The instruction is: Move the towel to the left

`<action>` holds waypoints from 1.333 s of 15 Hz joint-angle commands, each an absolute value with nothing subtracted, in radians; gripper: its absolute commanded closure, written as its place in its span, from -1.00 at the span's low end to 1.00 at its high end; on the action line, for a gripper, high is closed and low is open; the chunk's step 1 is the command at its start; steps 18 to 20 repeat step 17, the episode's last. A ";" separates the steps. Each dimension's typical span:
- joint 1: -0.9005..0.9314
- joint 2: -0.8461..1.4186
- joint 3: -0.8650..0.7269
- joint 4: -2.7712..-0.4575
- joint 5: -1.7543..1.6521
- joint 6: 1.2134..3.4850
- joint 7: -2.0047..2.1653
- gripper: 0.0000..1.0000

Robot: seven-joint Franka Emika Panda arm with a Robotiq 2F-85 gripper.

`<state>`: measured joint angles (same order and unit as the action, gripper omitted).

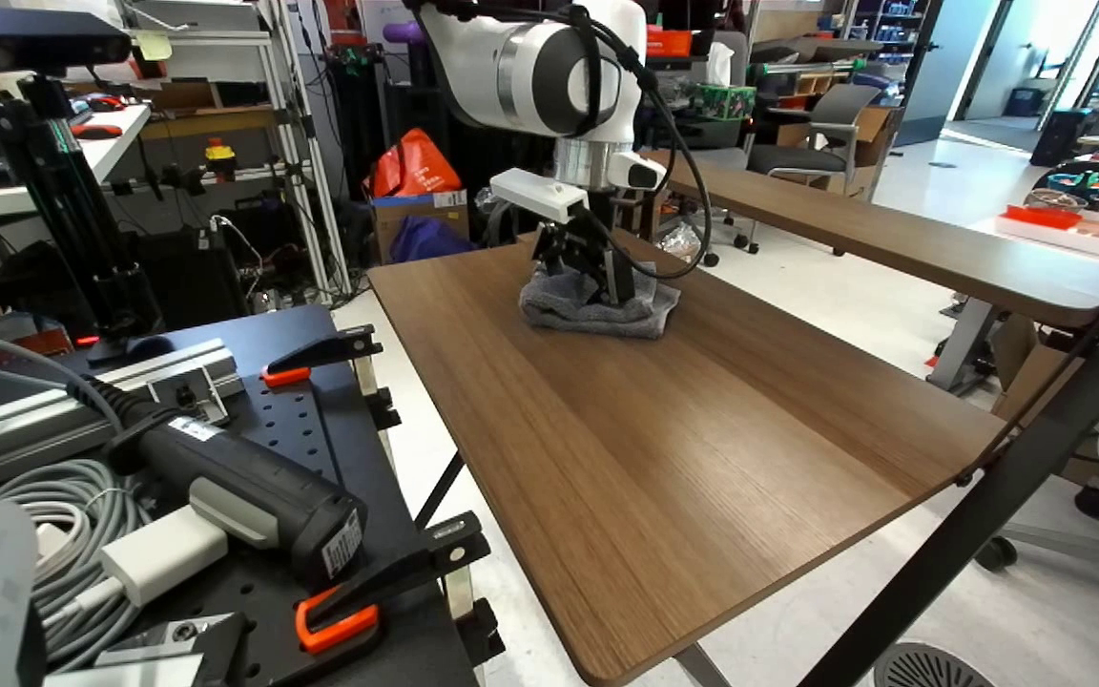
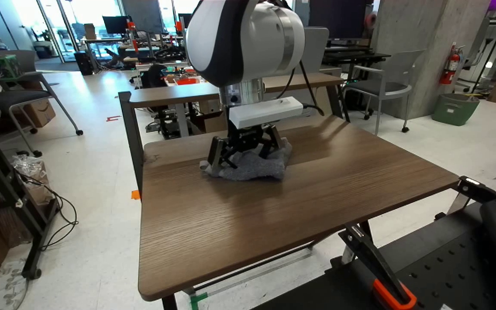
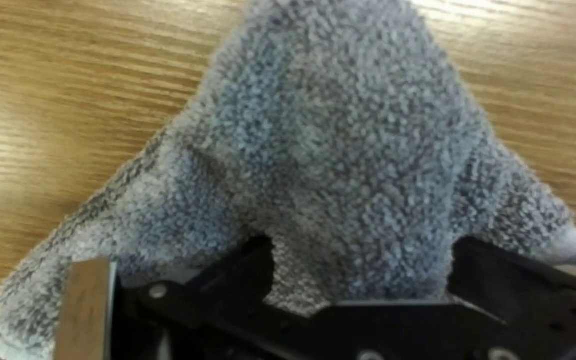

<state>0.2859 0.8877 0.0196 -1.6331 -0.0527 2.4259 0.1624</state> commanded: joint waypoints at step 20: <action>0.258 0.526 0.017 -1.925 -0.145 2.422 0.193 -1.00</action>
